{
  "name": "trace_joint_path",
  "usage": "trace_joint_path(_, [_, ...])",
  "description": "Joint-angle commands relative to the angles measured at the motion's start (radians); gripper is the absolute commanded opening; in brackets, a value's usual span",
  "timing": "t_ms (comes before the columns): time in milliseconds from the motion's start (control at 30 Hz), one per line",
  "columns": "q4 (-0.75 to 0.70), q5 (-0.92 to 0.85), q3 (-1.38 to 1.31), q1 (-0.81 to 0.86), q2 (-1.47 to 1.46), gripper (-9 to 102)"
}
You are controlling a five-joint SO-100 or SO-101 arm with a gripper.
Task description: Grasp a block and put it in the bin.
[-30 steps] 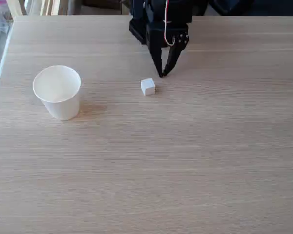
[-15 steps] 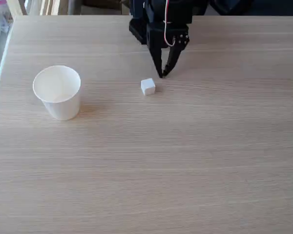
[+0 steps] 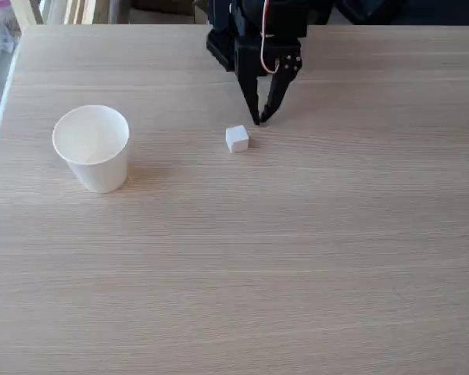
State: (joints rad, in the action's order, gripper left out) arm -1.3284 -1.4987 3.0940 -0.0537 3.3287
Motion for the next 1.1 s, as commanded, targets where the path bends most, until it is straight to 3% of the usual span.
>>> trace_joint_path(0, [-0.005, 0.005, 0.014, 0.006, 0.003, 0])
trace_joint_path(333, [-0.006, -0.015, 0.014, 0.017, 0.002, 0])
trace_joint_path(767, [0.023, -0.106, -0.061, 0.187, -0.21, 0])
trace_joint_path(1067, [-0.078, -0.092, -0.262, 0.252, -0.371, 3])
